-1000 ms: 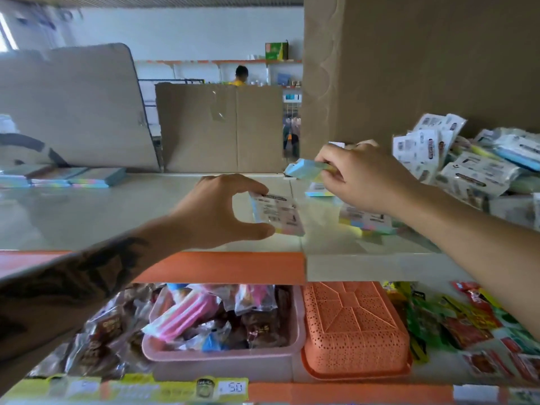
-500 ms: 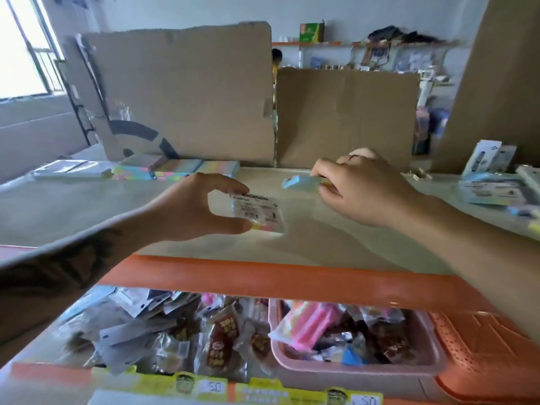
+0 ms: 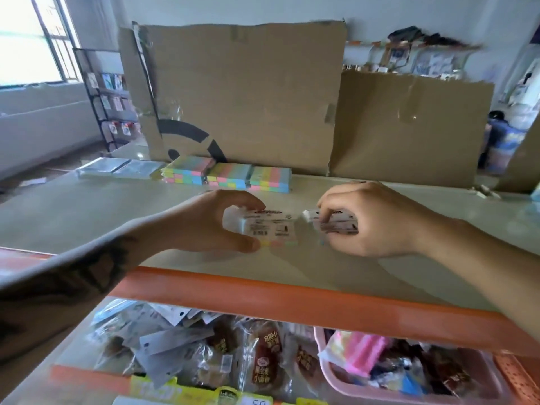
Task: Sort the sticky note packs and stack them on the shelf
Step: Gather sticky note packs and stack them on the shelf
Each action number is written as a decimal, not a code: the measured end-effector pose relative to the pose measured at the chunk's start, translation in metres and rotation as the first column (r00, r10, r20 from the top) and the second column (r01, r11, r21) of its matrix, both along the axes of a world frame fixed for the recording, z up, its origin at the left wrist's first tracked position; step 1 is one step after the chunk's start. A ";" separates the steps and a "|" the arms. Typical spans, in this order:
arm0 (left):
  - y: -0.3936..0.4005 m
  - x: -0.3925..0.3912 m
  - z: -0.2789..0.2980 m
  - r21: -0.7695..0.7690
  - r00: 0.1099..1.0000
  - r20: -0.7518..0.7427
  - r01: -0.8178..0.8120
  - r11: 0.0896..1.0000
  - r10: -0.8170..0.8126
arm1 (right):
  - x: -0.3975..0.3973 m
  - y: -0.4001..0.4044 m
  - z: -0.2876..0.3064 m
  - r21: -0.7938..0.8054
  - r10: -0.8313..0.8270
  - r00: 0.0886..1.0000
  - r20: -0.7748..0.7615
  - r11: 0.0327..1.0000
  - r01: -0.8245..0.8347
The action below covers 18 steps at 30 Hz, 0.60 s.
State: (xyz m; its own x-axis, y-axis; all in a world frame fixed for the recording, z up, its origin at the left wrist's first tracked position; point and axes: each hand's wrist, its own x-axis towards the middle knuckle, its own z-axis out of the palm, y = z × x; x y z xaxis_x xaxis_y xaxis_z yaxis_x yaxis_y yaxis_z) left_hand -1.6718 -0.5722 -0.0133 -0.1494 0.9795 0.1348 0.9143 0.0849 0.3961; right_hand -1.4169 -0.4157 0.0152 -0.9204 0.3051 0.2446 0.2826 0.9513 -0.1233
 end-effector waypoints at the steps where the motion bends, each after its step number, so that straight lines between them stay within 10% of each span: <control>1: 0.000 0.002 0.001 0.013 1.000 -0.003 -0.015 1.000 0.015 | -0.007 -0.001 0.003 -0.023 0.017 1.000 -0.007 1.000 -0.018; 18: 0.016 0.028 -0.010 0.265 0.805 0.591 -0.140 0.954 -0.046 | -0.041 0.006 -0.010 -0.521 0.035 0.883 -0.467 0.797 -0.307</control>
State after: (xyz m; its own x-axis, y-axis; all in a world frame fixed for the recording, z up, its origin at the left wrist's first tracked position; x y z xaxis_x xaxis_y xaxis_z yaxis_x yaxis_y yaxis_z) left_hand -1.6437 -0.5563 -0.0238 -0.3350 0.9015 0.2739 0.4960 -0.0784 0.8648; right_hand -1.4578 -0.4102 0.0053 -0.8204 0.3580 0.4459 -0.0863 0.6934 -0.7154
